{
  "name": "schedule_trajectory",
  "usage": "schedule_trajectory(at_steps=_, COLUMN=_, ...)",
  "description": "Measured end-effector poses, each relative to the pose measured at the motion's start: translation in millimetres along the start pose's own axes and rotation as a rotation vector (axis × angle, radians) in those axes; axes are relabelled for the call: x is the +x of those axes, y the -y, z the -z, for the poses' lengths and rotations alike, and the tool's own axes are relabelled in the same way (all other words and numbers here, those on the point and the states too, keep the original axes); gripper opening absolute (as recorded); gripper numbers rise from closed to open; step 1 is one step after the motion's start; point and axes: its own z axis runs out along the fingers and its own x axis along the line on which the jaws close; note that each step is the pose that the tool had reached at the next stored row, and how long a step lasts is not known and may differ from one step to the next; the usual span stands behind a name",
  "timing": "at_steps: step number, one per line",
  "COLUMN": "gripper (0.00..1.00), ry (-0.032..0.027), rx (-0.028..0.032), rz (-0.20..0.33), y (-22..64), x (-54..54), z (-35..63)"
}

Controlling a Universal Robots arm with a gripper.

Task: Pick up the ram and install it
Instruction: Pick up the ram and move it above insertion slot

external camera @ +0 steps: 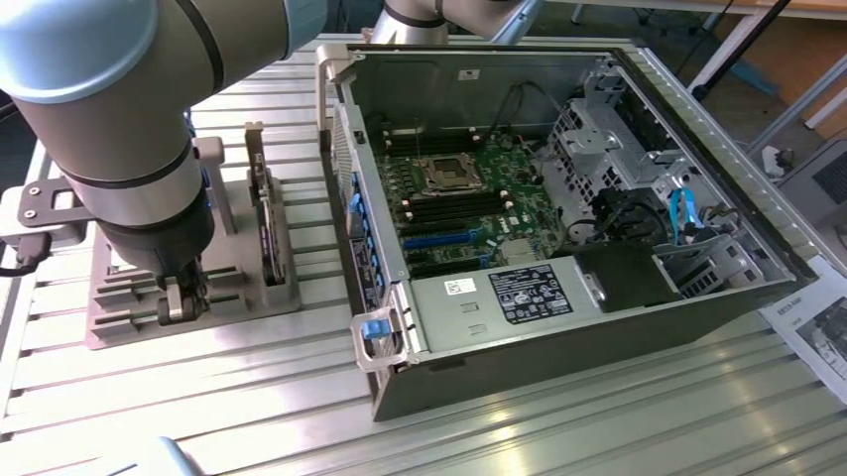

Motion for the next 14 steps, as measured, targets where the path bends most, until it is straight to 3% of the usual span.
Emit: schedule_trajectory(at_steps=14, gripper=0.24, ry=-0.0002, rx=-0.0002, rz=0.000, y=0.1, x=-0.7, z=-2.4)
